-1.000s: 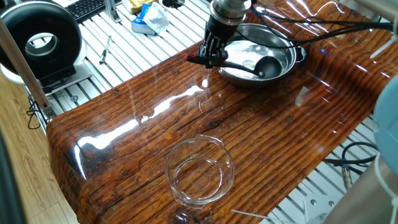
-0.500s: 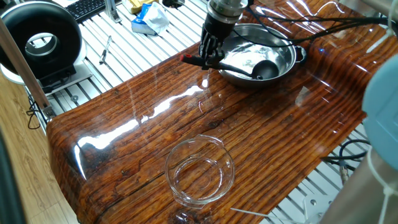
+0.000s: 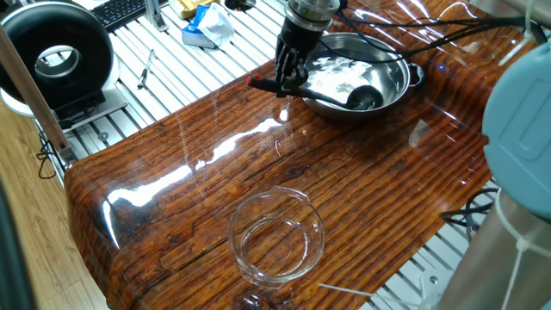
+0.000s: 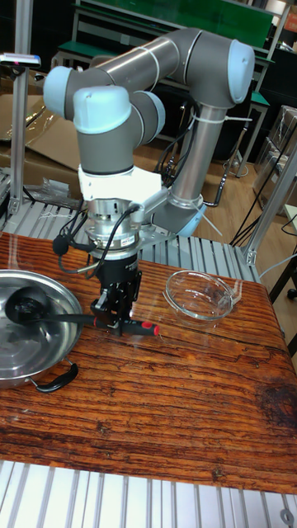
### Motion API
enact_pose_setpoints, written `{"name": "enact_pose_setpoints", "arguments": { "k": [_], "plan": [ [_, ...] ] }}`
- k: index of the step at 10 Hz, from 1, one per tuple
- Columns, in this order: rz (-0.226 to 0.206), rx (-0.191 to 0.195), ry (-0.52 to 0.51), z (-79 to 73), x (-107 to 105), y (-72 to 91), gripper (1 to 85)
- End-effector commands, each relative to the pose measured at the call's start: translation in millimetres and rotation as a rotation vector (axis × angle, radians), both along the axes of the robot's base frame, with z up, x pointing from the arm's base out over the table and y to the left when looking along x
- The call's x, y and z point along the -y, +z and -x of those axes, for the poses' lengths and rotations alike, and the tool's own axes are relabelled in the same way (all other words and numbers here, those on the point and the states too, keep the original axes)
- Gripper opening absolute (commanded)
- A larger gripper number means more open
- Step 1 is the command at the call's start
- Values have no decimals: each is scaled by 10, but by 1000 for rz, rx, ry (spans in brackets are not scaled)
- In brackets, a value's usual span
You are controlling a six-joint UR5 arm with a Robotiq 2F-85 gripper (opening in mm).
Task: Scoop water with a large spoon from one bowl to another
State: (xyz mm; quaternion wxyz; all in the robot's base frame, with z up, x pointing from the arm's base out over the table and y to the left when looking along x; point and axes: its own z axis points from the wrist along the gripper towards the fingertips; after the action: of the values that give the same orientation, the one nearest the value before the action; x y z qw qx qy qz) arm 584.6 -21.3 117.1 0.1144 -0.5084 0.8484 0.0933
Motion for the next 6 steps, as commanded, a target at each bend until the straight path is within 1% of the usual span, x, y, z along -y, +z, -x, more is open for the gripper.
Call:
{"name": "enact_pose_setpoints", "arguments": {
  "k": [1, 2, 3, 4, 5, 6],
  "plan": [
    [-6, 11, 9, -43, 29, -5, 10],
    [5, 16, 11, -51, 58, -9, 10],
    [38, 26, 7, -63, 133, -13, 10],
    [73, 29, -37, -47, 203, 19, 10],
    [95, 46, -90, -48, 233, 92, 10],
    [91, 52, -123, -39, 228, 132, 10]
  ]
}}
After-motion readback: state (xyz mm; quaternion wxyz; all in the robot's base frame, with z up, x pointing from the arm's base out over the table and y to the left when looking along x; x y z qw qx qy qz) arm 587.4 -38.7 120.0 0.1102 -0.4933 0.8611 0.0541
